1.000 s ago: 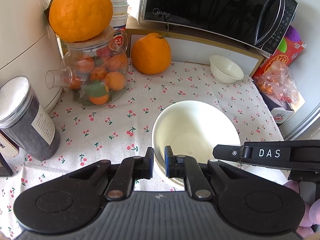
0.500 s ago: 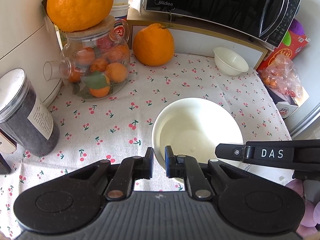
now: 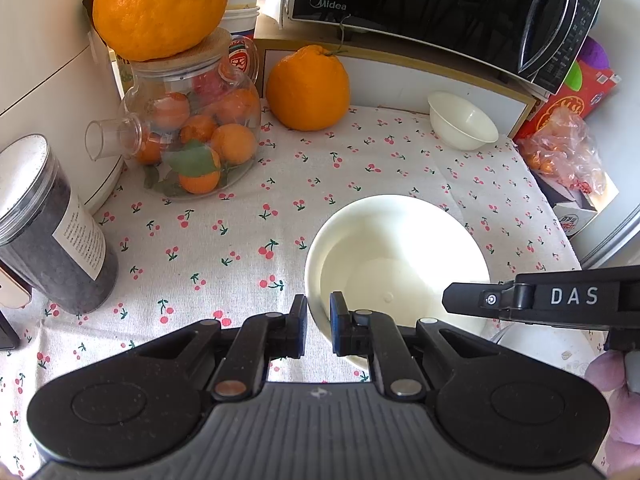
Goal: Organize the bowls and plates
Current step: 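Lower the cream bowl into the white bowl and open both grippers, then move both grippers to the small cream bowl and close on its rim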
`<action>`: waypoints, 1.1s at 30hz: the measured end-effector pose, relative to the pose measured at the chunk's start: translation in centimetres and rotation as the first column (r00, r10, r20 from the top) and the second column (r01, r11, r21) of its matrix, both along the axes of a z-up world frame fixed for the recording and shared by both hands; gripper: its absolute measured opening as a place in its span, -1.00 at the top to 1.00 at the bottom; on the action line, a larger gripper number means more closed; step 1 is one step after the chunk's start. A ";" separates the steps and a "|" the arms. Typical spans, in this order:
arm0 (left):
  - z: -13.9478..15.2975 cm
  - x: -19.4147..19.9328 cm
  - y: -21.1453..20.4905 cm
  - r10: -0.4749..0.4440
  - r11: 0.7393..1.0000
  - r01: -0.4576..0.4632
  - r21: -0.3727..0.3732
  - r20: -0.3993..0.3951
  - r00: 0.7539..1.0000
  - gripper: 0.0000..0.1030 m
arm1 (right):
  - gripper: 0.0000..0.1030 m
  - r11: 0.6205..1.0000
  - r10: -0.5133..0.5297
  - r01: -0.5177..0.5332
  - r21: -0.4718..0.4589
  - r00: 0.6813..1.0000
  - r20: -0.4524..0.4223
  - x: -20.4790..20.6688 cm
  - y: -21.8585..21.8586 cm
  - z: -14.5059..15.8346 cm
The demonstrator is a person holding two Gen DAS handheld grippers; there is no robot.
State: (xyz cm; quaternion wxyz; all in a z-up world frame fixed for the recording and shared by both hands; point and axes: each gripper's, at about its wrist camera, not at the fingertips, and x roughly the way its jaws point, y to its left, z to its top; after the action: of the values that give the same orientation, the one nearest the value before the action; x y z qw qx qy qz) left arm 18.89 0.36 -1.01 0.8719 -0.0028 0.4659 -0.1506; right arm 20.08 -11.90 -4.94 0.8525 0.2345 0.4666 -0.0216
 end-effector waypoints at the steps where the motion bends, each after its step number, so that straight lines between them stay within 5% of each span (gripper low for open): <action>1: -0.1 0.0 0.0 -0.001 1.000 0.001 0.000 0.000 1.000 0.80 | 0.64 1.000 -0.002 0.002 0.003 1.000 0.001 -0.1 -0.1 0.1; 10: -0.2 -0.3 -0.4 -0.019 0.999 0.019 0.025 0.018 1.000 0.73 | 0.52 1.000 -0.008 0.008 -0.012 1.000 0.008 -0.5 -0.7 0.5; 14: -0.2 -0.4 -0.5 -0.028 0.999 0.027 0.028 0.027 0.999 0.50 | 0.48 1.000 -0.008 0.008 -0.011 1.000 0.014 -0.6 -1.1 0.6; 18: 0.0 -0.4 -0.6 -0.034 0.999 0.033 0.021 0.033 0.999 0.08 | 0.04 1.000 -0.021 0.022 -0.003 0.999 0.031 -0.9 -1.7 1.0; 23: 0.7 -0.7 -1.1 -0.040 0.999 0.038 0.026 0.061 0.997 -0.32 | -0.13 0.999 -0.034 0.033 0.024 0.998 0.061 -1.5 -2.6 2.1; 25: 1.1 -0.8 -1.3 -0.040 0.999 0.039 0.015 0.067 0.997 -0.42 | -0.38 0.999 -0.028 0.025 0.040 0.996 0.081 -2.0 -3.0 2.6; 30: 2.2 -0.6 -2.0 -0.041 0.999 0.042 -0.015 0.080 0.996 -0.74 | -0.49 1.000 -0.012 0.012 0.003 0.995 0.101 -2.7 -3.8 3.3; 33: 2.8 0.0 -2.7 -0.049 0.998 0.051 -0.021 0.083 0.995 -0.76 | -0.51 0.999 -0.030 0.032 -0.013 0.993 0.112 -2.8 -4.8 4.0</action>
State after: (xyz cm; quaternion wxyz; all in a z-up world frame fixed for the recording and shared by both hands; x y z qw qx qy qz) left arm 18.88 -2.32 1.82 0.8864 0.0049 0.4275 -0.1777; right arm 17.24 -16.75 -0.94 0.8785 0.2363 0.4145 -0.0252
